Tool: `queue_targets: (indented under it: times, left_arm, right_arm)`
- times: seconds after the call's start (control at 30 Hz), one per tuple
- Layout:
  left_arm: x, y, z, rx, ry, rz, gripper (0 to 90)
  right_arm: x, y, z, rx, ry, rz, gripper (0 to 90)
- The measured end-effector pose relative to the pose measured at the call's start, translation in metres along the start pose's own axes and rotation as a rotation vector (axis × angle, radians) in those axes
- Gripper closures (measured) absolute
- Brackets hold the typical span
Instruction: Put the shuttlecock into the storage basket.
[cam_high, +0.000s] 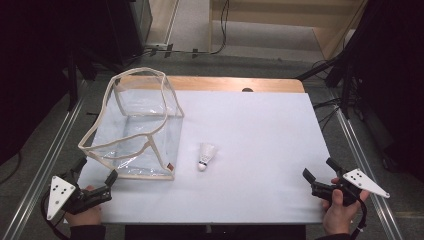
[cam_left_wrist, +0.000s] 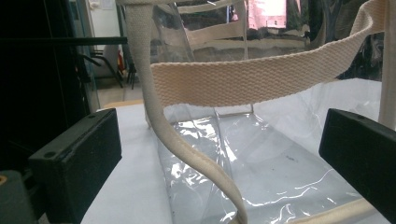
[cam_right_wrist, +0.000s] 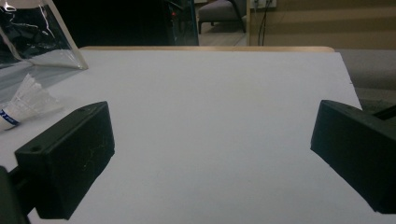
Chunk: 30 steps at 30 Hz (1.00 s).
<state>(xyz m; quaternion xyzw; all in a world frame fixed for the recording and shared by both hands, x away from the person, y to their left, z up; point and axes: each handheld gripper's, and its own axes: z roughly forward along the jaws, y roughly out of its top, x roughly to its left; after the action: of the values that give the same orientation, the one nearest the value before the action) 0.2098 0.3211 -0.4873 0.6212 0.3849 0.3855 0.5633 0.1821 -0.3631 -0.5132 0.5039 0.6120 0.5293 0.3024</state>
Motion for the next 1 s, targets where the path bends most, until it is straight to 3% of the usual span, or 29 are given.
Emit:
queue_targets:
  times: [0.3,0.6,0.7,0.73,1.0]
  left_arm:
    - [0.000,-0.001,-0.001,-0.005,-0.005,-0.006,0.0]
    - [-0.001,-0.001,-0.001,-0.007,-0.007,0.000,0.0]
    - [-0.001,-0.001,-0.001,-0.007,-0.005,0.001,0.0]
    - [-0.001,-0.001,-0.001,-0.007,-0.006,0.001,0.0]
    - [-0.002,-0.001,-0.001,-0.007,-0.010,0.008,0.0]
  right_arm:
    - [0.003,0.004,0.000,0.000,-0.002,-0.005,0.0]
    - [0.019,0.014,0.010,0.035,0.091,-0.047,0.0]
    - [0.022,0.016,0.011,0.040,0.099,-0.063,0.0]
    - [0.023,0.018,0.012,0.035,0.124,-0.059,0.0]
    - [0.034,0.029,0.015,0.023,0.149,-0.074,0.0]
